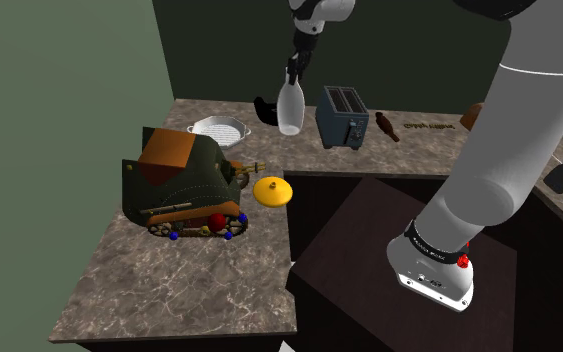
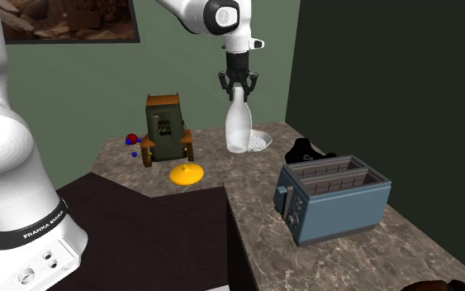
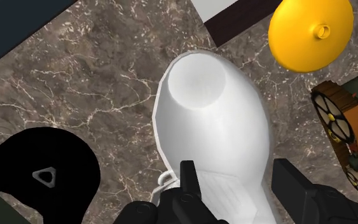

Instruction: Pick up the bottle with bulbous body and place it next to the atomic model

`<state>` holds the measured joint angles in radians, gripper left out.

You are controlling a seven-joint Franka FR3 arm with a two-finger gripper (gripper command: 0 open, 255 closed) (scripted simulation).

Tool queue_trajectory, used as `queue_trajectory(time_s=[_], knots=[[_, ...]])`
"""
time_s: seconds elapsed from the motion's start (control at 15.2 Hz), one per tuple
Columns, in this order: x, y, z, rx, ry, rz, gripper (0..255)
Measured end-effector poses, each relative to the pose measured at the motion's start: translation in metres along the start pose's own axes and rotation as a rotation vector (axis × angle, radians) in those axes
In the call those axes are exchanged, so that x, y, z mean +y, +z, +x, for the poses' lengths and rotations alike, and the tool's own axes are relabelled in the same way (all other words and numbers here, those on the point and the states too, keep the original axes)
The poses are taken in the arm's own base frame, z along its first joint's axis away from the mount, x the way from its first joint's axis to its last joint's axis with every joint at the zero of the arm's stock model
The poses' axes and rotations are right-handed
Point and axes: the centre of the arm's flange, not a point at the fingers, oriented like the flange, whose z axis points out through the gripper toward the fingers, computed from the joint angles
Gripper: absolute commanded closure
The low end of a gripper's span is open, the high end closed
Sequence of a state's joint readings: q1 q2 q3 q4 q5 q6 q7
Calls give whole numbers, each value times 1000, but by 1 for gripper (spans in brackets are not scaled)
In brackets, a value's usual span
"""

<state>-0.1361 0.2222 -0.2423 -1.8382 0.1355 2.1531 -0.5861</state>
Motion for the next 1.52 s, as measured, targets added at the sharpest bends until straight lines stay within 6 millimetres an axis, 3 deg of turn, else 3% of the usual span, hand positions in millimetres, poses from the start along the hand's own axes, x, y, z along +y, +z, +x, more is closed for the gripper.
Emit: queue_trajectory(time_s=[1.52], knots=[[0, -121, 14, 0, 0, 0, 255]])
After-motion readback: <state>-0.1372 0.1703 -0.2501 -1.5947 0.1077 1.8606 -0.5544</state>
